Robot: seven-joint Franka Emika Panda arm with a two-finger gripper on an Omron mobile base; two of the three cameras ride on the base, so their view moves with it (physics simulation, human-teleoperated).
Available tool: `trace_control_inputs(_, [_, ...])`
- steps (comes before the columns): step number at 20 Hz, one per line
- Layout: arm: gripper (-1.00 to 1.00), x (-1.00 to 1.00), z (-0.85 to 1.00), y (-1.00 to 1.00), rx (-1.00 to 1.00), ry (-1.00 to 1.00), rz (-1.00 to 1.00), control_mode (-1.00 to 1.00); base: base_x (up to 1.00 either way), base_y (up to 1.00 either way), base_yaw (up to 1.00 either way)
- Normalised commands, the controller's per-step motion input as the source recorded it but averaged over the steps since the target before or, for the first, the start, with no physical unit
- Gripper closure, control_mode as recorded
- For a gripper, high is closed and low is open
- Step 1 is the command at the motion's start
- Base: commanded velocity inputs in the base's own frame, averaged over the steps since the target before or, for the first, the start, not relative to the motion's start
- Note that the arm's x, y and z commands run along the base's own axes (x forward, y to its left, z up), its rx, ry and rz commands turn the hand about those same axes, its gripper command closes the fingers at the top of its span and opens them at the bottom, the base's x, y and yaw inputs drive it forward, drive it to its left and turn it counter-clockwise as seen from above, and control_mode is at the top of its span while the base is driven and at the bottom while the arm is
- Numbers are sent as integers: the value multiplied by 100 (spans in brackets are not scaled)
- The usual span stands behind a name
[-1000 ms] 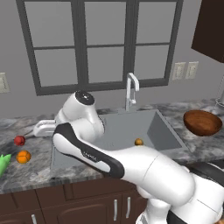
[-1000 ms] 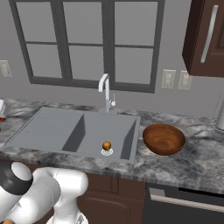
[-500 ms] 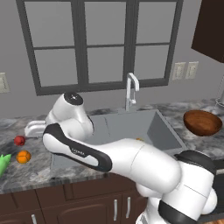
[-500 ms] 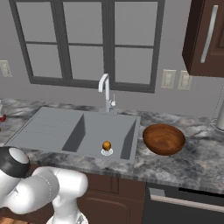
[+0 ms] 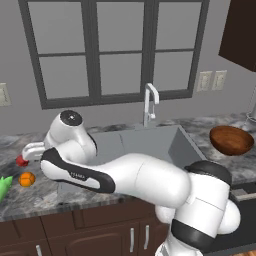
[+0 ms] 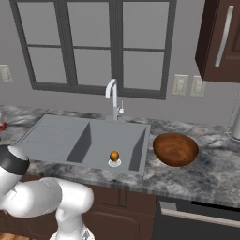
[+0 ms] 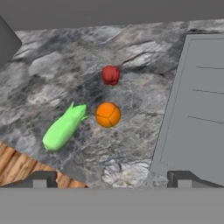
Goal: There is a mixed pile of frozen fruits and vegetables on the counter. Locate all the frozen vegetables and place the items in a bowl on the counter. Take all the frozen fruits and defrost them in a running sink.
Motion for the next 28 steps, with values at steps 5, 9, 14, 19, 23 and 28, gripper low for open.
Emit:
trace_control_inputs(5, [-100, 20, -23, 25, -3, -1, 0, -100, 0, 0, 0])
trace_control_inputs(9, [-100, 27, -19, 21, -1, 0, 0, -100, 0, 0, 0])
trace_control_inputs(14, [-100, 26, -19, 20, -2, 0, 0, -100, 0, 0, 0])
trace_control_inputs(19, [-100, 23, -23, 24, -2, 0, 0, -100, 0, 0, 0])
trace_control_inputs(23, [-100, 21, -25, 29, -2, 0, 0, -100, 0, 0, 0])
trace_control_inputs(28, [-100, 16, -20, 22, -2, 0, 0, -100, 0, 0, 0])
